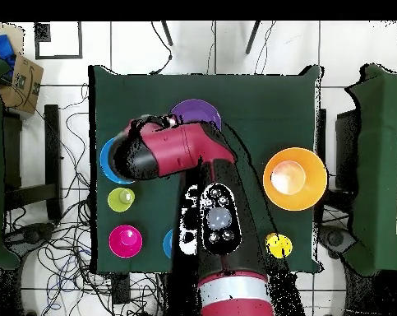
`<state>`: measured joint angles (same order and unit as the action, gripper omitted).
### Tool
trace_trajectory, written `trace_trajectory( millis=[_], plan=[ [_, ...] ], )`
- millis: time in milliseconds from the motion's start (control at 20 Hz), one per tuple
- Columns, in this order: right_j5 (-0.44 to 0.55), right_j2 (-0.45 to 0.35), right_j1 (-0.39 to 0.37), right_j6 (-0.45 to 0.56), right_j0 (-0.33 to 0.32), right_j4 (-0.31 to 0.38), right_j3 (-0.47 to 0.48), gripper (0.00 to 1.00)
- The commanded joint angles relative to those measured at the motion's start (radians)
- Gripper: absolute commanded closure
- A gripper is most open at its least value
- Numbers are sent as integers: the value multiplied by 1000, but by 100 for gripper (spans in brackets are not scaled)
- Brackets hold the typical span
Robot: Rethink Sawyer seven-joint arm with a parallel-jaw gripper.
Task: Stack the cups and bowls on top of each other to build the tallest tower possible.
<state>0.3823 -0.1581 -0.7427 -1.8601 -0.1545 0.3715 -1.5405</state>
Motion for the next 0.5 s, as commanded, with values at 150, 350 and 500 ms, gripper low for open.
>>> trace_trajectory(
  millis=[150, 350, 500],
  plan=[
    [-216, 37, 66, -130, -45, 67, -227, 0],
    [-326, 101, 130, -174, 4, 60, -245, 0],
    [-442, 162, 205, -211, 59, 29, -243, 0]
  ],
)
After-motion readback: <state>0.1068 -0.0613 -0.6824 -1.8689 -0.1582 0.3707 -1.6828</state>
